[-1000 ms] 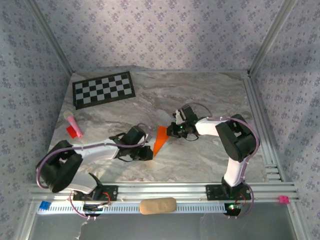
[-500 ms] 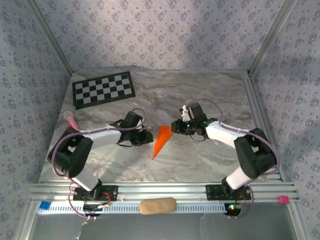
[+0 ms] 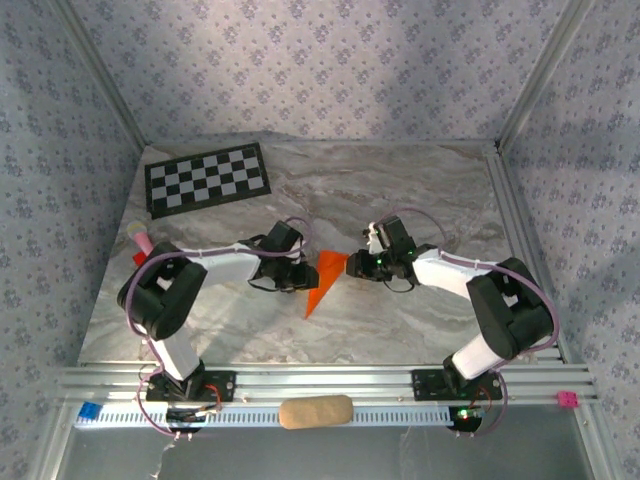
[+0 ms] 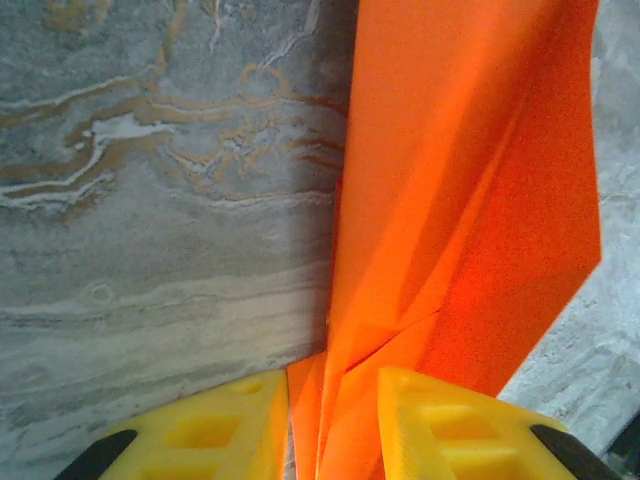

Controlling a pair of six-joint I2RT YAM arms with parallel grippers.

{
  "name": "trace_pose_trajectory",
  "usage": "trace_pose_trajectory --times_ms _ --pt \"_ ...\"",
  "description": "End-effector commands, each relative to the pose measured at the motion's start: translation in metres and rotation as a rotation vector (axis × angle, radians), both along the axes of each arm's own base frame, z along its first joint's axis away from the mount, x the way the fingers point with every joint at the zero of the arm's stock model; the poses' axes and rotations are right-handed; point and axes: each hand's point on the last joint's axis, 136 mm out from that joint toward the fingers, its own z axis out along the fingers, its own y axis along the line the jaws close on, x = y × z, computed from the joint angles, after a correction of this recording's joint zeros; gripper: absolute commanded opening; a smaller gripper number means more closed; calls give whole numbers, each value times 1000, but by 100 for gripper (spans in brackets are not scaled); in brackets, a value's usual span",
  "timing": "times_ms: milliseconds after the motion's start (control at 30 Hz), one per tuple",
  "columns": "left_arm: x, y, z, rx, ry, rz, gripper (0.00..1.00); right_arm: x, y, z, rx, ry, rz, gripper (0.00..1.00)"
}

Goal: Fold a paper plane with a square sheet of paper (pick it up from the middle)
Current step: Move a paper plane to the center of the table.

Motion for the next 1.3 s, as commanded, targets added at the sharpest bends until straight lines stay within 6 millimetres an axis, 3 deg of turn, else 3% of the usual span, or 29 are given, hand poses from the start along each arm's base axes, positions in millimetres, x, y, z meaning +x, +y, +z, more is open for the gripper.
trace_pose_trajectory --times_ms 0,200,500,767,833,967,1267 --pt "-9 -1 -10 60 20 -43 31 -5 -2 -1 -8 2 -8 32" --pt "-14 -10 -10 58 15 -78 28 -5 0 -3 -5 7 -8 32" --pt "-11 -21 8 -13 -34 -88 21 -6 1 -10 -15 21 -10 32" --pt "-11 -28 16 -83 -51 -77 6 -6 3 -7 -4 21 -14 33" --pt "-10 -28 21 -94 -61 -72 4 -5 2 -1 15 34 -50 35" --pt "-6 -27 30 -106 -96 -49 3 -3 5 13 66 36 -85 47" --pt "-3 -24 40 -106 -151 -27 1 1 14 21 55 88 -105 54"
